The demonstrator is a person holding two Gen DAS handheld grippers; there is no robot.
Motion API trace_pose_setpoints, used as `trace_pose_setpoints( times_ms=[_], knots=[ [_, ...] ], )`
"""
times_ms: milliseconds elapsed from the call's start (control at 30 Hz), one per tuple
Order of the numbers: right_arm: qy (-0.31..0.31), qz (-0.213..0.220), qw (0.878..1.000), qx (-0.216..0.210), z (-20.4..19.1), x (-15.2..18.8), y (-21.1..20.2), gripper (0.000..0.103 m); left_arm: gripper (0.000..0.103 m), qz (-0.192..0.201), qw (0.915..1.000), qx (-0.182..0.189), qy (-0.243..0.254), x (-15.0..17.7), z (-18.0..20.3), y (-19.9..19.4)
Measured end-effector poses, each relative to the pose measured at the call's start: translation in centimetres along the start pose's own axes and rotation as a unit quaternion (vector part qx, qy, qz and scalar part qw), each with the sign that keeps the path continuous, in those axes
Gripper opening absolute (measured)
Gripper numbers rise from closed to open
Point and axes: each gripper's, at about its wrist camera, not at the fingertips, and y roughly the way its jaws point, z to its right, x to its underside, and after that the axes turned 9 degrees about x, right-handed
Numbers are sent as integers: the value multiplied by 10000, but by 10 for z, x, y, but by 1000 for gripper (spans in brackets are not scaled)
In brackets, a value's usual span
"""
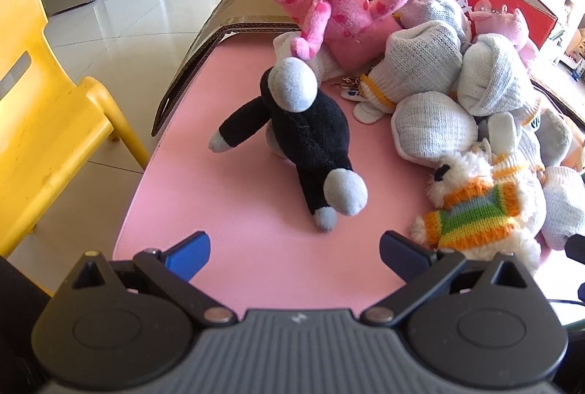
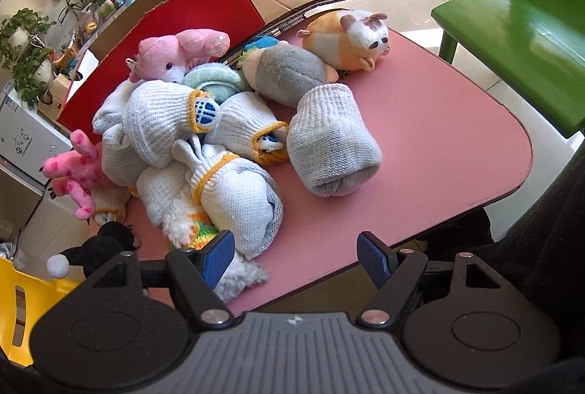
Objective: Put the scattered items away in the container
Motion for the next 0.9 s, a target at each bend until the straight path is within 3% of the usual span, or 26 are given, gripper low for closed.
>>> trace_pose_setpoints(
  times_ms=[433, 900],
  knots=[
    [116, 523, 9985, 149, 4, -28, 9, 76, 103, 167, 9993, -13, -346, -8, -7, 7],
    [-142, 634, 9975, 292, 2, -45, 43, 81, 103, 253, 9994, 27, -218, -13, -2, 12]
  ],
)
